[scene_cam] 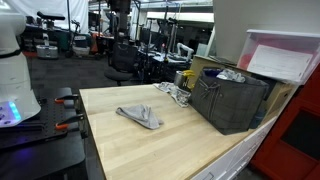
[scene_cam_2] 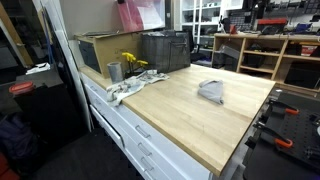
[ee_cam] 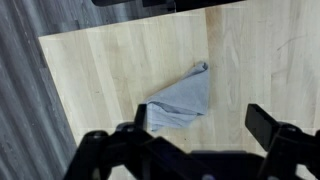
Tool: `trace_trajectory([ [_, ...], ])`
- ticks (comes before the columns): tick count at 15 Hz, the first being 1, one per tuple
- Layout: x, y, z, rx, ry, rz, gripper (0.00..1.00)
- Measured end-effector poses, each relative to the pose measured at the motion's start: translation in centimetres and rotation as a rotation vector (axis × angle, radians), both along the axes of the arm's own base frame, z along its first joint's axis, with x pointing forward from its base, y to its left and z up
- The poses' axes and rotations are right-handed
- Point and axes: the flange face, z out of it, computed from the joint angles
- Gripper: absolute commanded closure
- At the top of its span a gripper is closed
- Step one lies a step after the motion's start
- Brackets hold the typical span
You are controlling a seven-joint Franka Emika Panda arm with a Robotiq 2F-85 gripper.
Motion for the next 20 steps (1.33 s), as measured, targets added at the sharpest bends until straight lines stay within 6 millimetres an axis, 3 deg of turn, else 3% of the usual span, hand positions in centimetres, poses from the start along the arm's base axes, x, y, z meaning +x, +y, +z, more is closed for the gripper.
trace_trajectory([
  [9,0.0,0.0,-0.1,0.000,0.001,0.000,0.00],
  [12,0.5,-0.2,-1.0,0.003,0.000,-0.001,0.00],
  [20,5.2,-1.1,-10.3,0.008,0.002,-0.054,0.00],
])
